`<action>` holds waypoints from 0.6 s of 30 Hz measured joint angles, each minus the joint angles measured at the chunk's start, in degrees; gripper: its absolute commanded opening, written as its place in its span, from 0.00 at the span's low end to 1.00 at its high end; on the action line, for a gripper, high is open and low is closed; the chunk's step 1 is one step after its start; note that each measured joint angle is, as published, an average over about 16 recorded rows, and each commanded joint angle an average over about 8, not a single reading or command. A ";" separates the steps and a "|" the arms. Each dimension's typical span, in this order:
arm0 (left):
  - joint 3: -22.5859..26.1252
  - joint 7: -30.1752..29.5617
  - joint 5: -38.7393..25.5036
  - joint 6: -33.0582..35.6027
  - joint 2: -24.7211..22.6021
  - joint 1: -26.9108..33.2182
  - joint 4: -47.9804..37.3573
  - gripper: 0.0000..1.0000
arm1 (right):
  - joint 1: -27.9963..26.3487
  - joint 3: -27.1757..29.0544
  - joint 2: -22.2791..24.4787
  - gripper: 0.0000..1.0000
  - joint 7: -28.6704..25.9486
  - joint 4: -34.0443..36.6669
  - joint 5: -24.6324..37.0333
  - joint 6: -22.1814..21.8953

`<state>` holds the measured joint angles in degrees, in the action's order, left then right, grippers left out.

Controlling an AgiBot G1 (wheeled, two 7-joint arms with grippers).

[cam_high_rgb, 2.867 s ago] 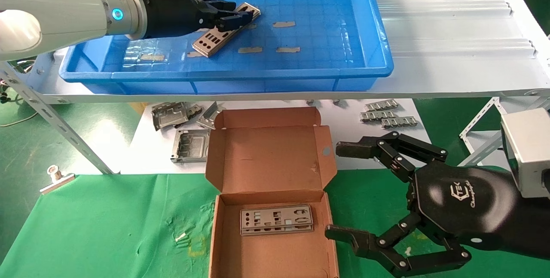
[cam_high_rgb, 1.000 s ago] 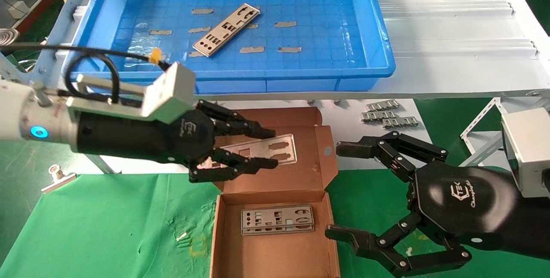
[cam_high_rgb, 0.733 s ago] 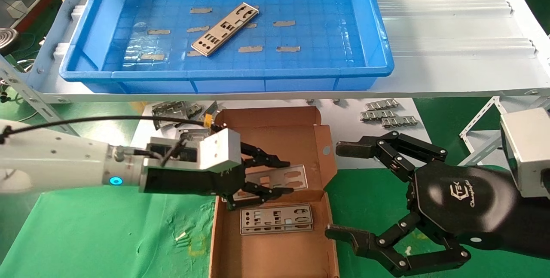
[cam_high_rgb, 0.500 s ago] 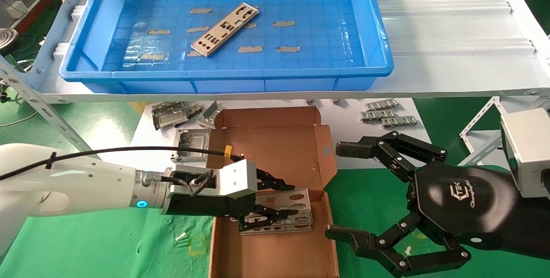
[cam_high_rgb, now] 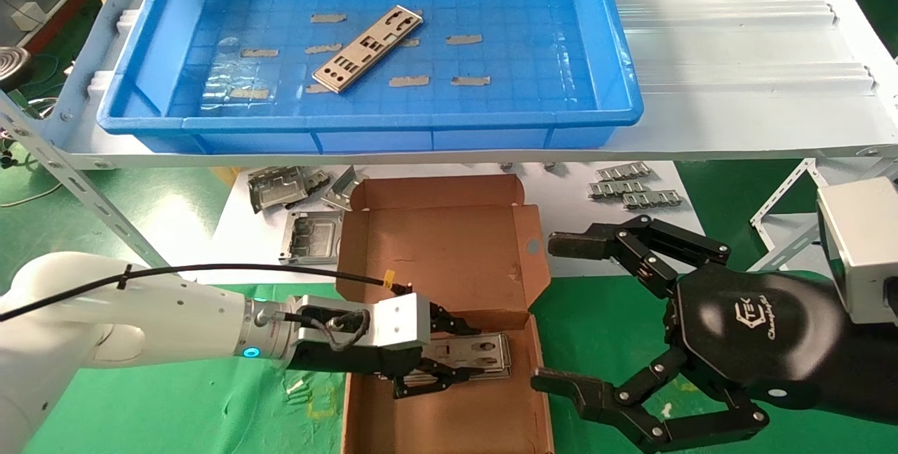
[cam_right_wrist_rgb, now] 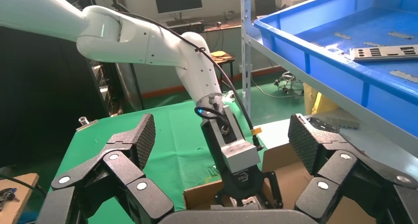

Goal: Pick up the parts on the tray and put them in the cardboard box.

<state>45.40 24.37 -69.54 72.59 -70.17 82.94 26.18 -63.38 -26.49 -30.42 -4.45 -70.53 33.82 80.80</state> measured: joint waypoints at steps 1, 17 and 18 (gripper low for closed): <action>-0.01 0.41 0.00 0.01 -0.22 0.06 -0.48 1.00 | 0.00 0.00 0.00 1.00 0.00 0.00 0.00 0.00; -1.06 1.58 2.65 6.62 -1.88 1.90 -7.33 1.00 | 0.00 0.00 0.00 1.00 0.00 0.00 0.00 0.00; -1.20 1.23 3.06 7.67 -1.78 2.04 -7.65 1.00 | 0.00 0.00 0.00 1.00 0.00 0.00 0.00 0.00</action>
<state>44.19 25.60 -66.49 80.26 -71.94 84.98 18.53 -63.38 -26.49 -30.42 -4.45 -70.53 33.82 80.80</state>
